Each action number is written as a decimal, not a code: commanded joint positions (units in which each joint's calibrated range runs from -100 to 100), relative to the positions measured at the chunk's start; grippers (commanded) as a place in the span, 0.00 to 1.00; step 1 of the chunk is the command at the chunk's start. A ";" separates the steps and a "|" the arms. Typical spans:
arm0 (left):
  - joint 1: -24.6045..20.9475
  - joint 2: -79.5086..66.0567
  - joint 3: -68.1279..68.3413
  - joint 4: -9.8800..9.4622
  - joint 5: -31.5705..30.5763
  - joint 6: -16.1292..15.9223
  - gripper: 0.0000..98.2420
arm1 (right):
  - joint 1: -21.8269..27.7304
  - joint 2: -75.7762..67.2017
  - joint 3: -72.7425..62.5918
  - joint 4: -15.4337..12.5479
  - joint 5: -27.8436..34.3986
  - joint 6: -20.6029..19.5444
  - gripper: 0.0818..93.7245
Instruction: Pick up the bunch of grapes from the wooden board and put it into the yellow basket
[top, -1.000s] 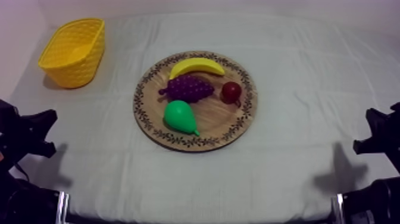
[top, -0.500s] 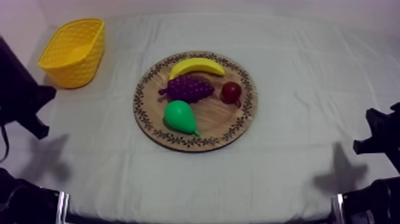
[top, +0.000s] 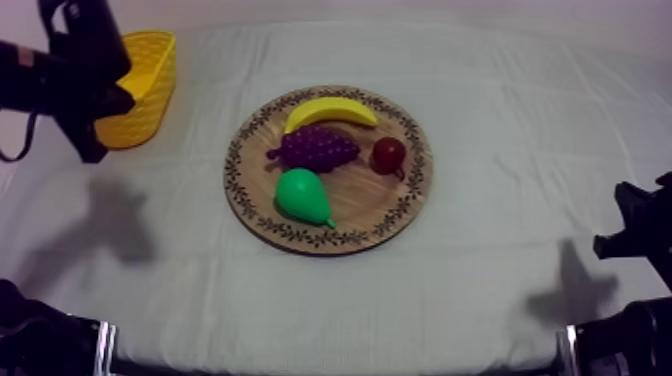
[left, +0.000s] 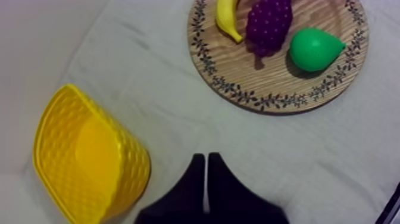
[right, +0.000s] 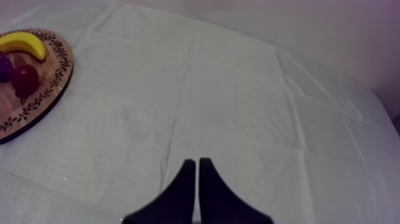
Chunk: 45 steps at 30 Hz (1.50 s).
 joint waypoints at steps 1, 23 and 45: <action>1.46 7.10 -5.69 -1.31 2.46 0.79 0.00 | -0.01 0.00 -0.04 0.00 0.00 0.00 0.00; 14.66 40.67 -41.31 -7.58 15.49 6.18 0.00 | -0.01 0.00 -0.04 0.00 0.00 0.00 0.00; 13.41 52.85 -55.35 -8.36 22.50 8.79 0.31 | -0.01 0.00 -0.04 0.00 0.00 0.00 0.00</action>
